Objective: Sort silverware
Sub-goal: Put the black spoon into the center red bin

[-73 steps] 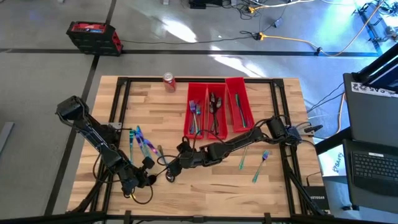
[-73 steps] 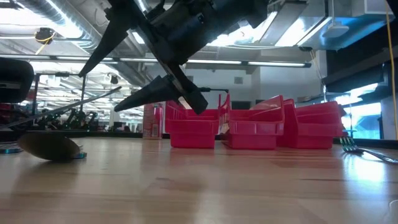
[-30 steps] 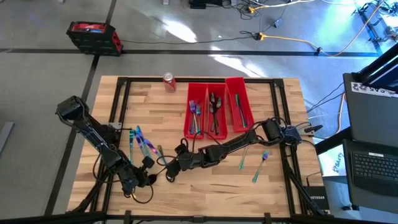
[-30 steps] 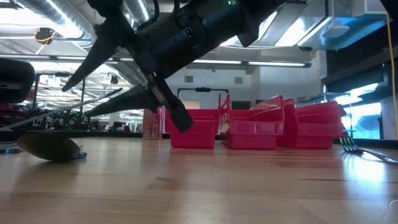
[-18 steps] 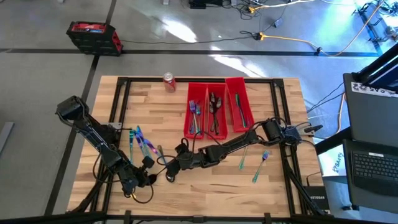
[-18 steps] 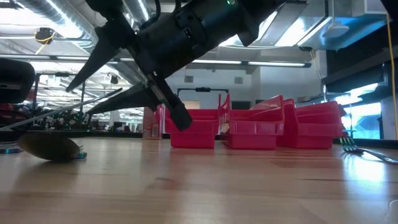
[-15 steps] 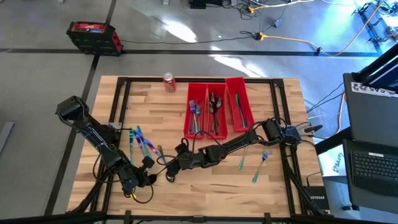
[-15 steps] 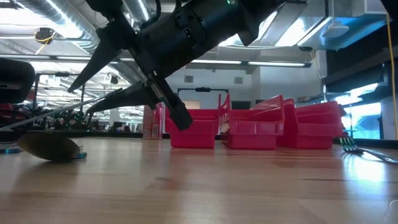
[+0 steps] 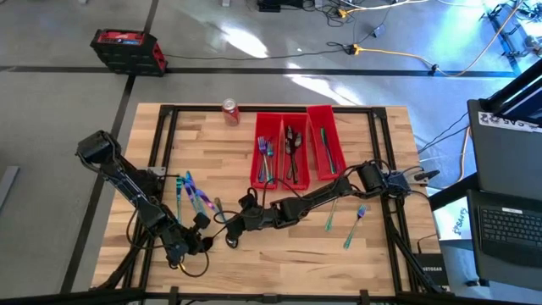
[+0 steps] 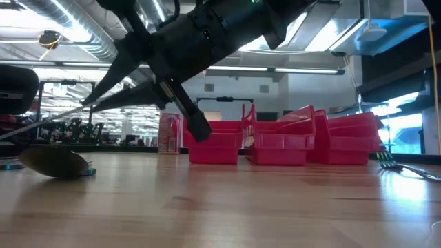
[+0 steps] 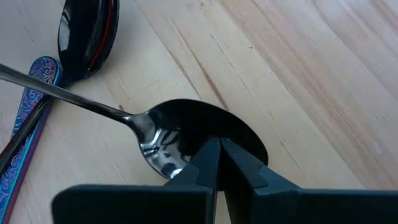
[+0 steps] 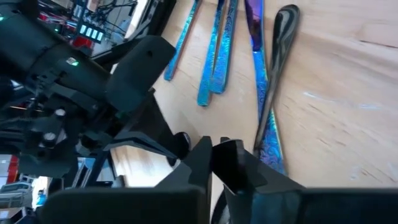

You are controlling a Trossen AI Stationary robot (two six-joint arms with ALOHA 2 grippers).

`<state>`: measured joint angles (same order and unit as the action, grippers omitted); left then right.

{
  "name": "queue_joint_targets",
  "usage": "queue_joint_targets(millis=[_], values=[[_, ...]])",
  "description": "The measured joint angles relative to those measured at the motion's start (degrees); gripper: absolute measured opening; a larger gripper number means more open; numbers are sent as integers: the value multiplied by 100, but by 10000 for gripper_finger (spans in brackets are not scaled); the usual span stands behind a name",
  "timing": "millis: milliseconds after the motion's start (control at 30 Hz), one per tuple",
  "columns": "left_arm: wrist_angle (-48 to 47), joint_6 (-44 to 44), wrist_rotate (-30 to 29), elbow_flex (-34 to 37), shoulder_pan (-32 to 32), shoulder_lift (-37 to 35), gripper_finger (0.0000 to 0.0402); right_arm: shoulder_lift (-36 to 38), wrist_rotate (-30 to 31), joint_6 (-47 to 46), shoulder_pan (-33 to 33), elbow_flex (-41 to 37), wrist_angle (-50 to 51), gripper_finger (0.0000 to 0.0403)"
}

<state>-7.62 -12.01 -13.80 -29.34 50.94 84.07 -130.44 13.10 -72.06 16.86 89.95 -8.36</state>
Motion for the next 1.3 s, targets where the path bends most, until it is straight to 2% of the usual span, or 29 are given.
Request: queue_joint_targets(millis=[367,700,1300], values=[[10,-21,2,1,0,0,0,6,-4,24,4,2,28,2],[72,-1029,-2,11,0,2,3,6,-54,29,4,2,52,0],[378,-1224,-144,11,6,15,71,8,-66,35,4,2,68,0]])
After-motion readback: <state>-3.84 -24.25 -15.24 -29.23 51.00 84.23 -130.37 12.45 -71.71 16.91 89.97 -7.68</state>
